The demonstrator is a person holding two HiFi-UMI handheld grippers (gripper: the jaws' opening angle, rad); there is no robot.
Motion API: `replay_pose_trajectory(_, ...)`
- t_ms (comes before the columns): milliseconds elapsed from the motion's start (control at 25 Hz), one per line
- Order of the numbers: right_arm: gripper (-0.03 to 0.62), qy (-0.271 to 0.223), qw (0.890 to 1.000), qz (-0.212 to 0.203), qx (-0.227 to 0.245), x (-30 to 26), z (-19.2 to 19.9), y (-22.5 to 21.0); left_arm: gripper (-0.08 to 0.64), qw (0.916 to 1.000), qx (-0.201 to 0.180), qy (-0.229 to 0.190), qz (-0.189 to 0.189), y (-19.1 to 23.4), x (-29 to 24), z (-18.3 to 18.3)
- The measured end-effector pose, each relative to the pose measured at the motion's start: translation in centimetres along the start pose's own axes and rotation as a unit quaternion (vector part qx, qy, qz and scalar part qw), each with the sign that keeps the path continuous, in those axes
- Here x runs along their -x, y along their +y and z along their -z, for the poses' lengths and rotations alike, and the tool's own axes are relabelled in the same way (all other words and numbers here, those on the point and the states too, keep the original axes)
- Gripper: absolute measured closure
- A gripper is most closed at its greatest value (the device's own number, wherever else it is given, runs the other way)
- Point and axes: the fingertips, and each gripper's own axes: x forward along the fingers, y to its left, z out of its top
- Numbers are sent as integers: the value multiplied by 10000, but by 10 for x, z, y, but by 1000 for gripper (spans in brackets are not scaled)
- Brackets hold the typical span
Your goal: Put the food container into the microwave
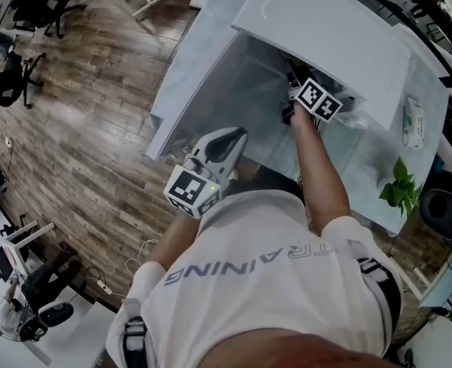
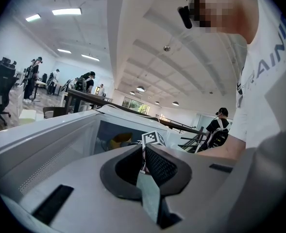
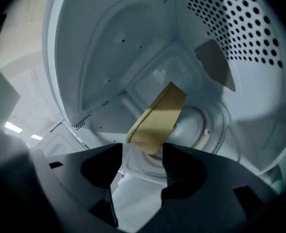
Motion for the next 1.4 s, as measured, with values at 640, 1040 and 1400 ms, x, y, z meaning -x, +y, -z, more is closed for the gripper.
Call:
replay_pose_trajectory(640,518,677,9955,120,-651,7,31,-3,515,9995,-268,150,16,-4,9,10)
replay_pose_trajectory(1040,560,750,9941,124,-769,25,48,-2,515,9994,-309,151,46,-7,22,12)
replay_pose_trajectory(1400,569,441,9988,-108,-203,71,48,25,515,9989,-439,27,153,-17,43,8)
